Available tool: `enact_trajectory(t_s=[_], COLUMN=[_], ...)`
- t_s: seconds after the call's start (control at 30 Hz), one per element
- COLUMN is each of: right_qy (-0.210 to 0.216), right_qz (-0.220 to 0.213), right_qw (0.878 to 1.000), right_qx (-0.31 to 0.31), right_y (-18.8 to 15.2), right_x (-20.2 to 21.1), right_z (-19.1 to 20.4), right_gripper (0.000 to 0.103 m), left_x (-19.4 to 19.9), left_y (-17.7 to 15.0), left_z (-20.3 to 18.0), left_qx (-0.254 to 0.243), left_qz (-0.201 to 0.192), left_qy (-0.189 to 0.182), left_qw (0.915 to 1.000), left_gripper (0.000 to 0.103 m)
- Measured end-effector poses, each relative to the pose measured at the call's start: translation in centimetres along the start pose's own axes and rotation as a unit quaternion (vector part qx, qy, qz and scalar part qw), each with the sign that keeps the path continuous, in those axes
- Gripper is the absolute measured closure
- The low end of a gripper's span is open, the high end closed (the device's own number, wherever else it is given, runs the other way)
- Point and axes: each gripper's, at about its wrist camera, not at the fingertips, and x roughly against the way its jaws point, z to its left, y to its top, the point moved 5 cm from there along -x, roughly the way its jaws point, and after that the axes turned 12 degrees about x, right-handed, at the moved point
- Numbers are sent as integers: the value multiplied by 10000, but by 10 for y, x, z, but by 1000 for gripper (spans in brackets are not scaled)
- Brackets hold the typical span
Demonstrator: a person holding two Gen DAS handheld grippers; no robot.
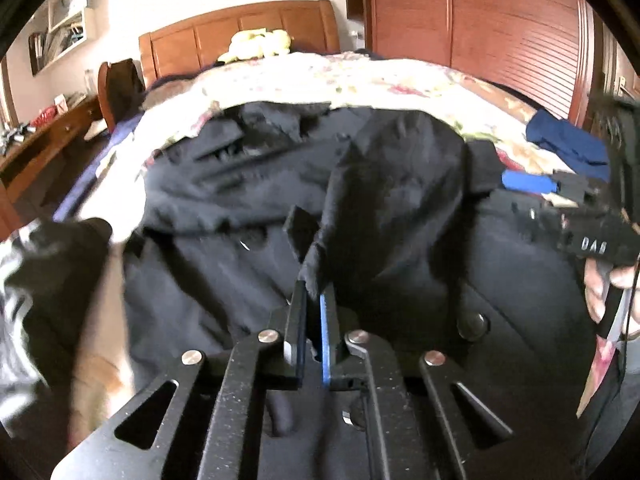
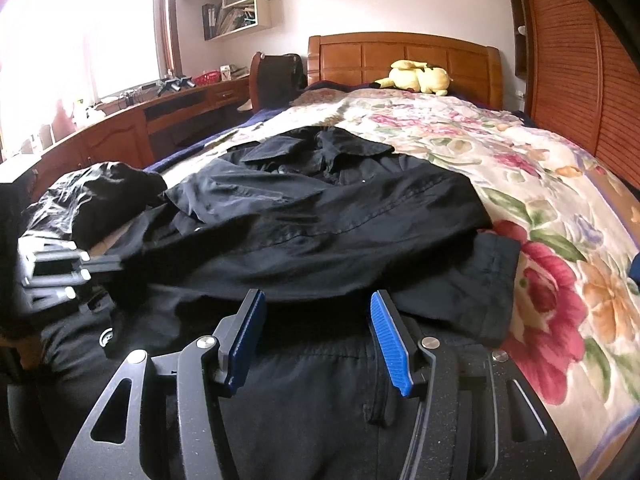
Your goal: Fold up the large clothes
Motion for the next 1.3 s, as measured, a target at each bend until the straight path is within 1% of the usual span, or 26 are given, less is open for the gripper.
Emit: enact_trajectory(t_s=[0.2,0.33,0.47,0.57,0.63,0.7,0.8,1.0,1.03,1.1,1.27,1.3], right_qy=[-1,-8,2,10,10,5,5,46,39,29,30,35], right_qz=[-34,-43,-16,-1,7,19,-5,97,107,127,160,173], right_qw=[10000,9999,10000,10000,10000,10000,10000,9999,9999,9999,9999,9998], right_qx=[-77,-101,-94,-61,-12,42,42,32,26,18,38,36], right_y=[0,1,2,3,4,5,6,6,6,6,6,6], right_x=[0,-2,-6,-8,-8,-9,-8,-15,-15,-16,-17,-17], right_z=[-2,-2,-1,0,2,2,0,-1,-2,-3,-4,-5], right_gripper=[46,46,46,46,46,46,46,45,45,45,45,45], left_x=[12,8,-8,-22,-28,-28,-25,-11,-10,-5,2,2], left_y=[51,78,96,103,105,107,105,89,89,85,66,60], left_z=[43,70,92,108,119,126,126,114,114,112,102,100], left_qx=[5,-24,-26,-23,121,246,285,358,406,551,647,659], left_qz=[-310,-445,-412,-413,-473,-575,-697,-919,-934,-994,-964,-884], left_qy=[419,707,892,1065,1152,1102,1032,840,829,626,399,328], left_qw=[9986,9965,9952,9935,9921,9919,9918,9916,9913,9915,9924,9934], left_gripper=[97,97,97,97,97,97,96,89,86,85,69,69])
